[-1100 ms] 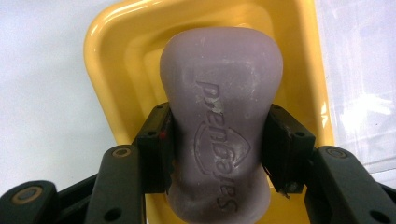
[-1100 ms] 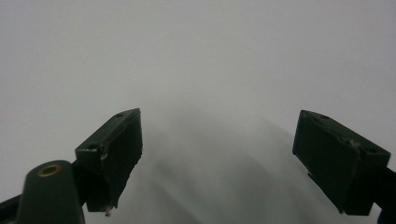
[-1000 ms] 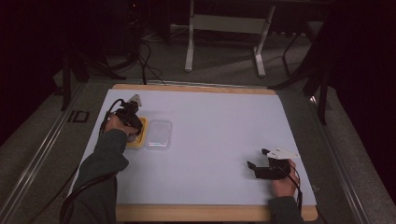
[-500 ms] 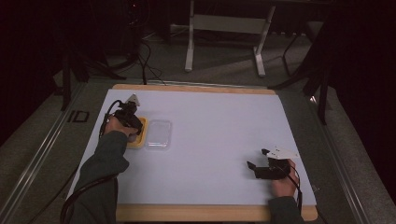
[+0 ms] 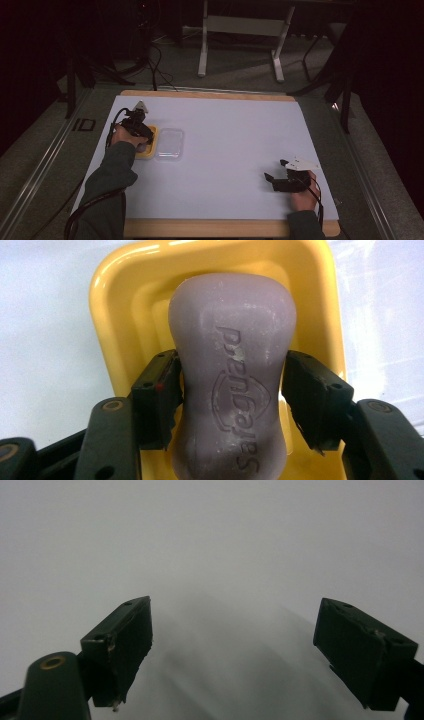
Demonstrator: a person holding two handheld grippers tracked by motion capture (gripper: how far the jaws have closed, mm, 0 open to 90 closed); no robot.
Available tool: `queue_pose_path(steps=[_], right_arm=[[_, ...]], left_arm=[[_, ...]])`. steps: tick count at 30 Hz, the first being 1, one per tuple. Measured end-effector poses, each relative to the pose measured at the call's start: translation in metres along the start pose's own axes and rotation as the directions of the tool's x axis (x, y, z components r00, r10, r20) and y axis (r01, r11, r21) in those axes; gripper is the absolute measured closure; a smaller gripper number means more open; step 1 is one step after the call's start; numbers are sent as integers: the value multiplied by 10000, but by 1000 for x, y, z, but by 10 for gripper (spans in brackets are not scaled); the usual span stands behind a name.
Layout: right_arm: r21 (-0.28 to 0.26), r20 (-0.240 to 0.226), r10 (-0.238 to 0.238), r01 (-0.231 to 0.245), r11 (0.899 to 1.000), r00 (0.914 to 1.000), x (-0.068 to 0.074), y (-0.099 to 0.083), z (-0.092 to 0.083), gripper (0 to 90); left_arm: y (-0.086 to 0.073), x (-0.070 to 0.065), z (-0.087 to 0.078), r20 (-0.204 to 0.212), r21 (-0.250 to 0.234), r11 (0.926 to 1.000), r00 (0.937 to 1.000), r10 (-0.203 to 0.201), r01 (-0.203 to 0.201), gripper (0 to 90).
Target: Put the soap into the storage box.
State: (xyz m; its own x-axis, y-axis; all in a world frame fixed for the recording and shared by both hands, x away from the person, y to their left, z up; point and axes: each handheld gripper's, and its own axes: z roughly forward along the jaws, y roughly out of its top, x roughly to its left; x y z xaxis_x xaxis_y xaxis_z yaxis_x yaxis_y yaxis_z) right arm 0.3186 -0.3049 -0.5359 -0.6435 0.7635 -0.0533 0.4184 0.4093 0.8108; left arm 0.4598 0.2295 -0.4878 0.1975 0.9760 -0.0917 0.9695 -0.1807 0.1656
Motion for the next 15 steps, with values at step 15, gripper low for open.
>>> queue_pose_path(steps=[15], right_arm=[[4, -4, -27, 27, 10000, 10000, 0, 0, 0, 155]], left_arm=[[-2, 0, -6, 4, -278, 9996, 10000, 49, -49, 358]])
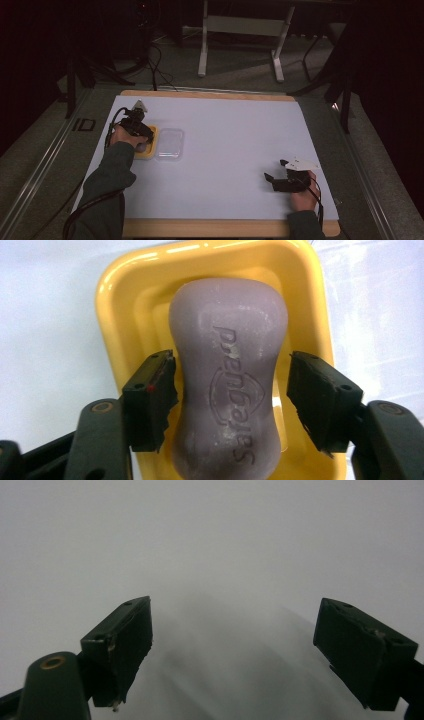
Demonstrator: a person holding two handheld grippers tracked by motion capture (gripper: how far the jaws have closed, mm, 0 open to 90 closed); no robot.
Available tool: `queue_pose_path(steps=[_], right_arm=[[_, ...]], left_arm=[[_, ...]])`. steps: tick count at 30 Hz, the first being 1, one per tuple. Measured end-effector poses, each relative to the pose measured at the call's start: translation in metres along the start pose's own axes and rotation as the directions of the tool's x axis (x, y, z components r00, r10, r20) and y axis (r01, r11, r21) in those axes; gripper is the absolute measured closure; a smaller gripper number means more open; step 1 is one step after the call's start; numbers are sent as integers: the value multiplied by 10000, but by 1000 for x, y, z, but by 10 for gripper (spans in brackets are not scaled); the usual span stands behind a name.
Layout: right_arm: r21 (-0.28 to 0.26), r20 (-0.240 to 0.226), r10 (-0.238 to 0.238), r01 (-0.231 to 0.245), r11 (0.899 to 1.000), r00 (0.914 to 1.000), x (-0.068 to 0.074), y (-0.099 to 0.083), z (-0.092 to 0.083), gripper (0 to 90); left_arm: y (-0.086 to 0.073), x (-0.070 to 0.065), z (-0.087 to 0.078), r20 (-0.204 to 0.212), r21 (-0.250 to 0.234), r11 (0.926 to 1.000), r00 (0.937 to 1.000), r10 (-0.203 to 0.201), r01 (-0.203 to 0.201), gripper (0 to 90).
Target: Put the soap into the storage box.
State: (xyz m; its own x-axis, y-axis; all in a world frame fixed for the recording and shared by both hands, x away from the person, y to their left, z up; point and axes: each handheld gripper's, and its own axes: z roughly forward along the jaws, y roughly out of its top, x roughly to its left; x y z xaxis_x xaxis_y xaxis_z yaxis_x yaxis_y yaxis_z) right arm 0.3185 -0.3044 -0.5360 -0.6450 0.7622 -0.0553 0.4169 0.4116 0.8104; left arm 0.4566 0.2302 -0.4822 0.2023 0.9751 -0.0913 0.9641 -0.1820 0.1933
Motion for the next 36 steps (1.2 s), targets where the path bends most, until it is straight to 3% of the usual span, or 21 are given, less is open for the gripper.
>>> queue_pose_path(steps=[9, 14, 23, 31, 33, 36], right_arm=[[0, -3, -19, 19, 10000, 10000, 0, 0, 0, 155], [5, -1, -17, 17, 10000, 10000, 0, 0, 0, 155], [29, 15, -44, 44, 10000, 10000, 0, 0, 0, 155], [33, 38, -44, 44, 10000, 10000, 1, 0, 0, 155], [35, 39, -42, 42, 10000, 10000, 0, 0, 0, 155], [23, 47, -38, 38, 10000, 10000, 0, 0, 0, 155]], left_arm=[[-1, 1, -7, -46, -267, 9996, 10000, -8, 7, 341], [-3, 0, -12, -185, -519, 9983, 9995, 251, -260, 327], [-7, 0, -21, -134, -1229, 9912, 9988, 476, -489, 326], [-15, -3, -31, 128, -2013, 9775, 9977, 671, -632, 325], [-15, -3, -31, 128, -2013, 9775, 9977, 671, -632, 326], [-24, -8, -36, -8, -2769, 9581, 9970, 768, -740, 333]])
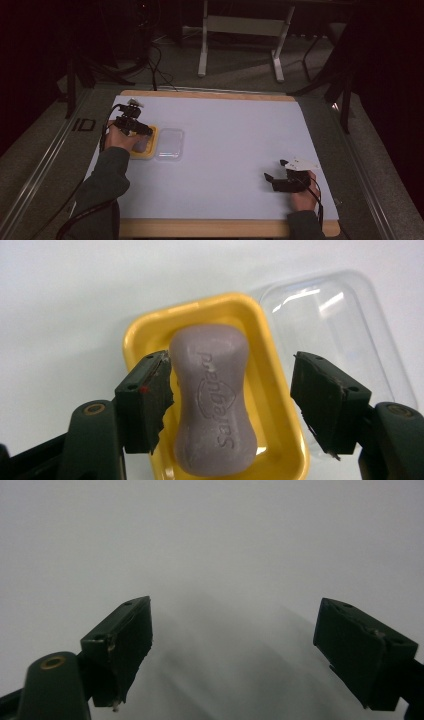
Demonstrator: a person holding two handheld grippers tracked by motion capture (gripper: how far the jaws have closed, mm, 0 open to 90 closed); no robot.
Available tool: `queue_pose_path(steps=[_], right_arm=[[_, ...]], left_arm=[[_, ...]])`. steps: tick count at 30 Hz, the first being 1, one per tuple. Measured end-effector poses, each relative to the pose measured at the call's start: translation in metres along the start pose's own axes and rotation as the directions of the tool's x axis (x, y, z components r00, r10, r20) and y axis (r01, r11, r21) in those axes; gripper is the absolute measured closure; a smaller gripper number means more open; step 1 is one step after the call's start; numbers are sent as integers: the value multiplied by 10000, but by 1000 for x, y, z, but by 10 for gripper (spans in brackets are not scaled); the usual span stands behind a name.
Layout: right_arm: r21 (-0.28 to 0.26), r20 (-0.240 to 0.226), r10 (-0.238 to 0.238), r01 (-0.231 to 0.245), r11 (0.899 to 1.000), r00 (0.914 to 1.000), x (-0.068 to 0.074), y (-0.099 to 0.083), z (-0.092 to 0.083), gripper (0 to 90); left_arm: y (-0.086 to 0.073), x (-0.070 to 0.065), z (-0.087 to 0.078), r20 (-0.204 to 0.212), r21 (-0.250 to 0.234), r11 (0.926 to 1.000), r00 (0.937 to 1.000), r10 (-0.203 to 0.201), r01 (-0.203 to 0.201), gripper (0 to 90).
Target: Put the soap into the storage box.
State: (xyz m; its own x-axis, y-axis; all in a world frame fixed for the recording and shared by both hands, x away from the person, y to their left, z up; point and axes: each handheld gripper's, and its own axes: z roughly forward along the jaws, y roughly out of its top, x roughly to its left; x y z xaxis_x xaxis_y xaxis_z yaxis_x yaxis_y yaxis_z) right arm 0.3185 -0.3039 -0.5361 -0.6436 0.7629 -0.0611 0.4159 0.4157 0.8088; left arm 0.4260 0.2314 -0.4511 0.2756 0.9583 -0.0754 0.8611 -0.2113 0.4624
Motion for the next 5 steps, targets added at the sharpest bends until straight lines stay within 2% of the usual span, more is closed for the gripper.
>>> queue_pose_path(steps=[3, 5], right_arm=[[15, 14, -9, 9, 10000, 10000, 0, 0, 0, 155], [100, 31, 29, -30, 9999, 10000, 0, 0, 1, 155]], left_arm=[[-5, -2, -1, 100, -182, 9998, 9999, 115, -113, 333], [-13, -7, -2, 176, -416, 9985, 9992, 352, -344, 331]])
